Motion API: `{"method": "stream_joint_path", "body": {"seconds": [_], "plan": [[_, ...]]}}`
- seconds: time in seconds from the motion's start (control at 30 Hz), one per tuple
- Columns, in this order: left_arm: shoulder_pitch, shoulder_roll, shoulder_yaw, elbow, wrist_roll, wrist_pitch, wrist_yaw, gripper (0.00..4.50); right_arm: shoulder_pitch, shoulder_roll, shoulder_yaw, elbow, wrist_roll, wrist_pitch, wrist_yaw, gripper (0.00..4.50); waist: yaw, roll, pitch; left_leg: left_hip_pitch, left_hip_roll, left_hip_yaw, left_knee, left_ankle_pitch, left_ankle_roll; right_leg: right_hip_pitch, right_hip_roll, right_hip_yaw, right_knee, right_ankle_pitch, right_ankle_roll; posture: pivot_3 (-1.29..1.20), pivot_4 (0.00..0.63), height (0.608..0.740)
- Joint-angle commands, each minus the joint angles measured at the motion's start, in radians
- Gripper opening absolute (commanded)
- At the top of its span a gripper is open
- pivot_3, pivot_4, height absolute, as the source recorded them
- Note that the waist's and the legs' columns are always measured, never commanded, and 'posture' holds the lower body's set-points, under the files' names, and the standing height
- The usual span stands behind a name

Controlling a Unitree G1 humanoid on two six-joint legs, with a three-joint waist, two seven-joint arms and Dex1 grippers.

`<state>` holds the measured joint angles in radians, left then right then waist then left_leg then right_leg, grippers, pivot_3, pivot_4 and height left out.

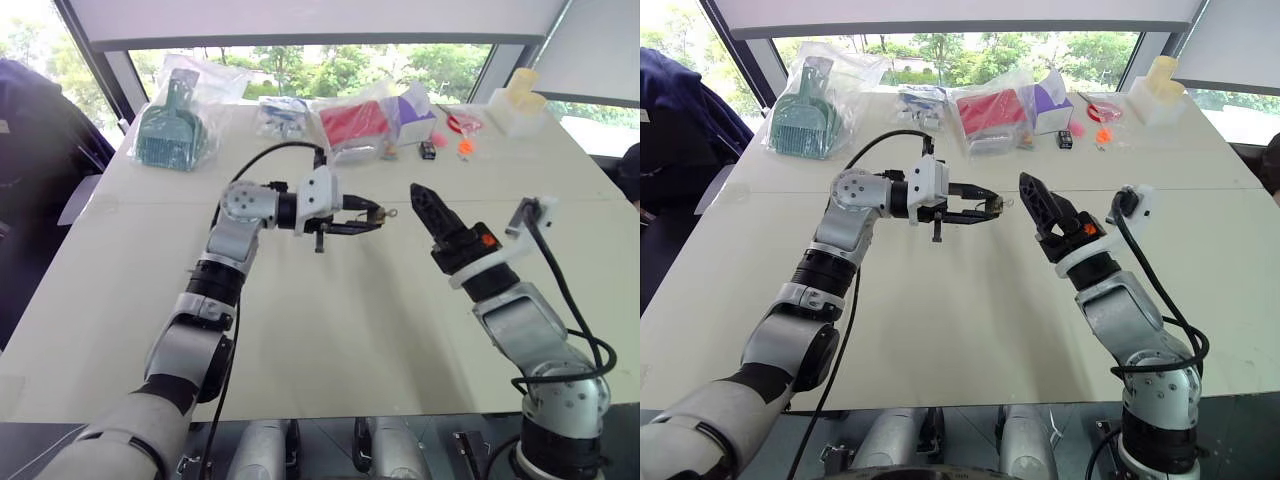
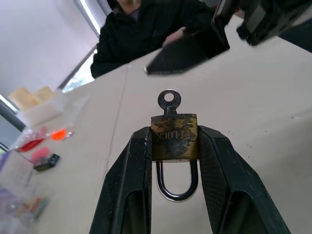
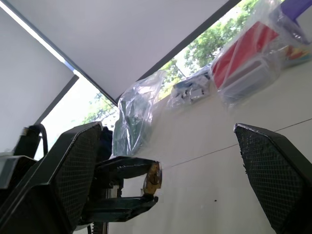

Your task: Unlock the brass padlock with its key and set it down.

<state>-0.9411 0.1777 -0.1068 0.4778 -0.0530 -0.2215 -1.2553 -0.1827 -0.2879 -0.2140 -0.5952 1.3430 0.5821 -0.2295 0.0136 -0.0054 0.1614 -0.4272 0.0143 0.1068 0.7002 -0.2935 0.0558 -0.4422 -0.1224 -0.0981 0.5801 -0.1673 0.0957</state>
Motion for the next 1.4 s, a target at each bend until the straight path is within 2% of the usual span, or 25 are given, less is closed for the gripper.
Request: {"method": "stream_joint_path", "body": {"seconds": [0.03, 0.23, 0.33, 0.53, 0.57, 0.8, 1.1, 1.4], "plan": [[-0.001, 0.005, -0.018, -0.066, -0.024, 0.007, 0.041, 0.78, -0.023, 0.003, -0.006, 0.008, 0.026, -0.013, 0.012, 4.50, -0.001, 0.000, 0.000, 0.000, 0.000, 0.000, 0.000, 0.000, 0.000, 0.000, 0.000, 0.000, 0.000, 0.000, 0.000, 0.00, 0.150, 0.735], [-0.001, 0.016, -0.036, -0.095, -0.026, -0.011, 0.096, 0.78, -0.035, 0.034, 0.008, 0.015, 0.049, -0.022, 0.014, 4.50, -0.002, 0.000, 0.000, 0.000, 0.000, 0.000, 0.000, 0.000, 0.000, 0.000, 0.001, 0.000, 0.001, 0.001, 0.002, 0.00, 0.150, 0.735], [-0.007, 0.017, -0.041, -0.091, -0.028, -0.013, 0.115, 0.78, -0.037, 0.044, 0.017, 0.011, 0.056, -0.026, 0.017, 3.20, -0.001, 0.000, 0.000, 0.000, 0.000, 0.000, 0.000, 0.000, 0.000, 0.000, 0.001, 0.000, 0.001, 0.001, 0.002, 0.00, 0.150, 0.735], [-0.012, 0.016, -0.047, -0.105, -0.038, -0.003, 0.136, 0.78, -0.042, 0.060, 0.026, 0.015, 0.061, -0.040, 0.013, 0.17, -0.002, 0.000, 0.000, 0.000, 0.000, 0.000, 0.000, 0.000, 0.000, 0.000, 0.001, 0.000, 0.001, 0.001, 0.002, 0.00, 0.150, 0.735], [-0.012, 0.016, -0.048, -0.112, -0.041, 0.000, 0.138, 0.78, -0.042, 0.061, 0.027, 0.015, 0.062, -0.041, 0.013, 0.03, -0.002, 0.000, 0.000, 0.000, 0.000, 0.000, 0.000, 0.000, 0.000, 0.000, 0.001, 0.000, 0.001, 0.001, 0.002, 0.00, 0.150, 0.735], [0.009, 0.020, -0.074, -0.158, 0.007, -0.119, 0.210, 0.78, -0.054, 0.098, 0.028, 0.042, 0.060, -0.062, -0.026, 0.03, -0.002, 0.000, 0.000, 0.000, 0.000, 0.000, 0.000, 0.000, 0.000, 0.000, 0.001, 0.000, 0.001, 0.001, 0.002, 0.00, 0.150, 0.735], [0.003, 0.031, -0.100, -0.122, 0.271, -0.445, 0.555, 0.78, -0.100, 0.201, 0.006, 0.087, 0.088, -0.134, -0.157, 0.03, -0.001, 0.001, 0.000, 0.000, 0.000, 0.000, 0.000, 0.000, 0.000, 0.000, 0.001, 0.000, 0.001, 0.001, 0.003, 0.00, 0.150, 0.735], [-0.036, 0.095, -0.133, -0.040, 0.485, -0.642, 0.809, 0.78, -0.107, 0.270, 0.004, 0.094, 0.124, -0.183, -0.272, 0.03, -0.002, 0.001, 0.000, 0.000, 0.001, 0.001, -0.001, 0.000, 0.000, -0.001, 0.001, 0.000, 0.001, 0.002, 0.003, 0.00, 0.150, 0.735]]}}
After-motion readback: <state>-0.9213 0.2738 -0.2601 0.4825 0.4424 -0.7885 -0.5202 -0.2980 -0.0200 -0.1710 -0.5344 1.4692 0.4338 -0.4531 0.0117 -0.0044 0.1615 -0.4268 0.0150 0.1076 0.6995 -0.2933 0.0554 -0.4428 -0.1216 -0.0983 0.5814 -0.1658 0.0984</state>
